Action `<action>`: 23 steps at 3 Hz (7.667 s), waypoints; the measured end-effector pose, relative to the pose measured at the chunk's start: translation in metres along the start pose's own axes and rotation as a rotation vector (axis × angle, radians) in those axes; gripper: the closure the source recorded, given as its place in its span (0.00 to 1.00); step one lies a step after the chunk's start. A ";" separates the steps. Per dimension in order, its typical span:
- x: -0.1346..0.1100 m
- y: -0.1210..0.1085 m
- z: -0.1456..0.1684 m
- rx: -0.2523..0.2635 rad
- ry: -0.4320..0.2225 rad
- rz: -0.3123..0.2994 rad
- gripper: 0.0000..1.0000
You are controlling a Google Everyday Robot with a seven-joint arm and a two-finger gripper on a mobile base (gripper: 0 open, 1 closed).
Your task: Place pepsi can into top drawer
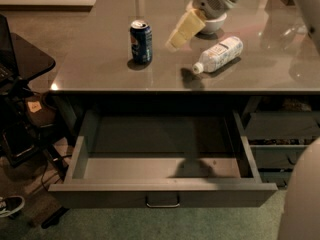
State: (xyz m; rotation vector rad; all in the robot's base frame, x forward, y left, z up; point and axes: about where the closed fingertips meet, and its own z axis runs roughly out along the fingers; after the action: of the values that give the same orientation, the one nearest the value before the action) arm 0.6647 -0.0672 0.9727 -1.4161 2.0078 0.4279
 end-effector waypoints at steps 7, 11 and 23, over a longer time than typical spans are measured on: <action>-0.038 -0.046 0.094 0.120 -0.436 0.119 0.00; -0.055 -0.034 0.137 0.067 -0.507 0.175 0.00; 0.211 0.106 -0.077 0.493 -0.476 0.520 1.00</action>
Offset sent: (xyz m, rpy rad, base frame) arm 0.0281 -0.0255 -0.0183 0.2350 0.0144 -0.1083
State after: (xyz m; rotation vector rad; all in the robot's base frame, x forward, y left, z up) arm 0.4967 -0.2254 0.8802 -0.4336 1.8794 0.4013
